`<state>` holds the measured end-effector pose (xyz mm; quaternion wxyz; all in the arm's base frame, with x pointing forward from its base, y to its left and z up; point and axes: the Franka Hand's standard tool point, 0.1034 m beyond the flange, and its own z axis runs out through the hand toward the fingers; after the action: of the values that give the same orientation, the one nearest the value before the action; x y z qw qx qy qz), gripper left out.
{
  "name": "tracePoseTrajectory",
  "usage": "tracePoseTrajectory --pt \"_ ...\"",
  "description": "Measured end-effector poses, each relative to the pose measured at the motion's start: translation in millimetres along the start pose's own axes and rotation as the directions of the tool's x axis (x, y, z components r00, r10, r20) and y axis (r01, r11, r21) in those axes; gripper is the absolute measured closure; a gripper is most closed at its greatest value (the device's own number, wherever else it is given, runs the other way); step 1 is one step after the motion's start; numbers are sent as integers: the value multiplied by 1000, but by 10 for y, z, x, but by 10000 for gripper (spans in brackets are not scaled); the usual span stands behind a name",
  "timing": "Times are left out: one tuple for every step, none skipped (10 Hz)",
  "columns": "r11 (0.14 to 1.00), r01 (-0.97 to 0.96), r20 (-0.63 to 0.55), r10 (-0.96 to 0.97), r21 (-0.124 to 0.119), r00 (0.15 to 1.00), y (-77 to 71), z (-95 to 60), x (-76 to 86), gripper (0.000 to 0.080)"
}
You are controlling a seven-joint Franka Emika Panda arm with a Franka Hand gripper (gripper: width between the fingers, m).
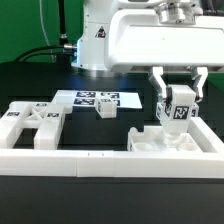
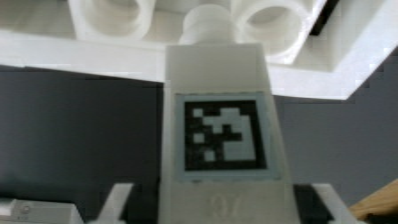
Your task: Assemble chair
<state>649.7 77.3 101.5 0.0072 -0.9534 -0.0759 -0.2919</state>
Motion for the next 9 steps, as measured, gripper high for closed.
tracePoseTrajectory --pt "1000 0 1 0 0 1000 1 5 -7 512" --pt "1000 0 2 0 1 1000 -13 6 -8 512" --pt "1000 5 1 -5 7 1000 -80 6 5 512" --pt "1000 10 -2 -10 11 1000 -121 3 43 512" --pt "1000 13 -6 -13 13 1000 -146 0 66 512" --pt "1000 15 -4 -15 16 1000 -168 6 58 512" --pt "1000 17 -3 -17 18 1000 -190 22 39 512" --pt "1000 19 -1 -19 18 1000 -203 45 9 512" --pt "1000 21 -1 -21 20 1000 -224 56 -2 512"
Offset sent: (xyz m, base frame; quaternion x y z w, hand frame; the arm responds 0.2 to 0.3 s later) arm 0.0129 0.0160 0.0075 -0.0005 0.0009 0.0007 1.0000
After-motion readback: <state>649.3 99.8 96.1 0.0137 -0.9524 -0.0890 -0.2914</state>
